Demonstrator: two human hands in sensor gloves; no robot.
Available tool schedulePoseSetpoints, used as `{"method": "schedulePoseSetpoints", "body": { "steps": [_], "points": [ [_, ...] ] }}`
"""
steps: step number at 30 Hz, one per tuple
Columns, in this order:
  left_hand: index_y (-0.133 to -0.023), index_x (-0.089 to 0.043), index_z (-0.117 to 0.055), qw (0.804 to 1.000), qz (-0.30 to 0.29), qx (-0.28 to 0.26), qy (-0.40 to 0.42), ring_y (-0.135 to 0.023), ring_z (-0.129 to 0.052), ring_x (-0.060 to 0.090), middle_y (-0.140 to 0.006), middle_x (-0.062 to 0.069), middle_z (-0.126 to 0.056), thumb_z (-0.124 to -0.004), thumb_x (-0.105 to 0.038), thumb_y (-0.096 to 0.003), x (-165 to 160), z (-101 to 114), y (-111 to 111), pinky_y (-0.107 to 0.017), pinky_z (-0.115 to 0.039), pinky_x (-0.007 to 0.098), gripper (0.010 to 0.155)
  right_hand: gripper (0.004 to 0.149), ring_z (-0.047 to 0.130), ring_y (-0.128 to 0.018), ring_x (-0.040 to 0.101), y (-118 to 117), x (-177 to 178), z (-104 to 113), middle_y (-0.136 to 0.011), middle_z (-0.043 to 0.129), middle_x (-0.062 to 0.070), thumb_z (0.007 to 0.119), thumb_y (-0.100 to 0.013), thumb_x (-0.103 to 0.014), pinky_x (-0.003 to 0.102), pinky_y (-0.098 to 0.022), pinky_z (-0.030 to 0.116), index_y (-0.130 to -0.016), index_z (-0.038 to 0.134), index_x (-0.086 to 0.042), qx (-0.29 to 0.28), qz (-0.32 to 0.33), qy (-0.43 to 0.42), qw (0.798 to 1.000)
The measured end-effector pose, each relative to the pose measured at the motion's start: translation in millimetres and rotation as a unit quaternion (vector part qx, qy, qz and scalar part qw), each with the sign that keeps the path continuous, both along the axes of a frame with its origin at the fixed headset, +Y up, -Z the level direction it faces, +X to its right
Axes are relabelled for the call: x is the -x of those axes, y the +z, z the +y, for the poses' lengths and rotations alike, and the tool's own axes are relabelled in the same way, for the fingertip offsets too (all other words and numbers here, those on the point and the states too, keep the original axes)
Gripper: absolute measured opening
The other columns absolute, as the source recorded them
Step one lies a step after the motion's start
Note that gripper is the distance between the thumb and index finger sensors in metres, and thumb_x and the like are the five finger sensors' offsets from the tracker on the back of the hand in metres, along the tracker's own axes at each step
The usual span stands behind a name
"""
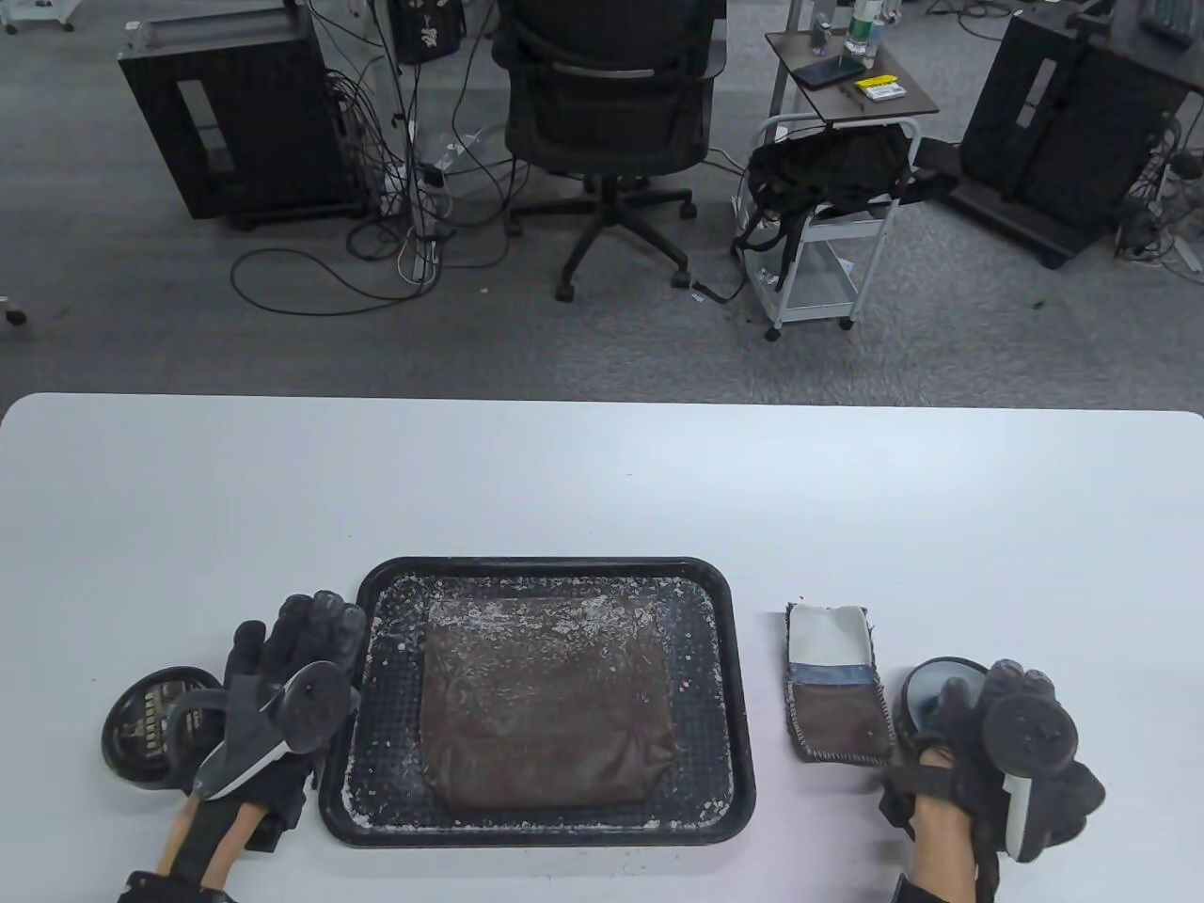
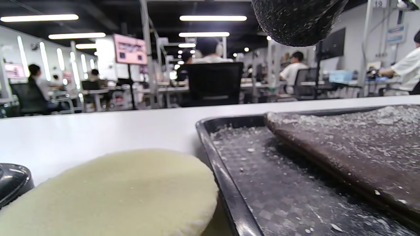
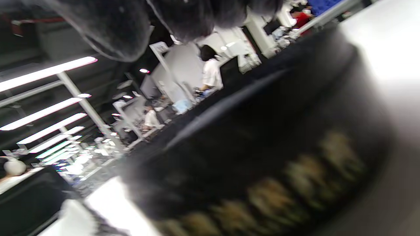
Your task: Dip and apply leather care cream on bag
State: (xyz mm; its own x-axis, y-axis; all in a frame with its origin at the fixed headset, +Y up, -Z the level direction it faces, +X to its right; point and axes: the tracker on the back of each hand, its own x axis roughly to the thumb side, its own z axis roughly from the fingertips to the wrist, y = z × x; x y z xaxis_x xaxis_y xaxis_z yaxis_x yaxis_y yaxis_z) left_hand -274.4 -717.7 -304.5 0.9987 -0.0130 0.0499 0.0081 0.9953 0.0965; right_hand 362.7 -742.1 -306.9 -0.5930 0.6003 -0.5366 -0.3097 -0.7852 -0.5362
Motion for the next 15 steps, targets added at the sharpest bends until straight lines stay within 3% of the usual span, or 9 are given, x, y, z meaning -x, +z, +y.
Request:
{"method": "schedulePoseSetpoints", "body": {
  "steps": [4, 12, 15],
  "points": [
    [-0.099, -0.045, -0.035, 1.0, -0.005, 0.0, -0.004, -0.111, -0.039, 0.014, -0.113, -0.015, -0.033, -0.076, -0.048, -0.0362, -2.5, -2.2, 0.0, -0.082, -0.041, 0.053, 0.076, 0.075, 0.023, -0.094, 0.057, 0.2, -9.3, -14.0, -0.108, 0.03, 0.027, 0.078, -0.043, -0.036, 0.069, -0.066, 0.029, -0.101, 0.054, 0.005, 0.042, -0.035, -0.023, 0.998],
    [-0.099, -0.045, -0.036, 1.0, -0.005, 0.001, 0.002, -0.111, -0.04, 0.014, -0.113, -0.015, -0.035, -0.076, -0.048, -0.0364, -0.7, -2.8, -0.5, -0.083, -0.041, 0.053, 0.075, 0.069, 0.027, -0.095, 0.057, 2.1, -20.0, -24.7, -0.107, 0.034, 0.028, 0.075, -0.044, -0.032, 0.069, -0.067, 0.031, -0.097, 0.057, 0.009, 0.067, -0.073, -0.08, 0.992],
    [-0.099, -0.045, -0.038, 1.0, -0.002, 0.005, 0.002, -0.111, -0.041, 0.014, -0.113, -0.016, -0.037, -0.076, -0.048, -0.0364, -0.2, -1.9, 0.0, -0.083, -0.041, 0.054, 0.073, 0.066, 0.023, -0.097, 0.055, 3.9, -25.2, -31.6, -0.109, 0.025, 0.025, 0.072, -0.045, -0.032, 0.068, -0.071, 0.032, -0.097, 0.059, 0.008, 0.106, -0.094, -0.116, 0.983]
  ]
}}
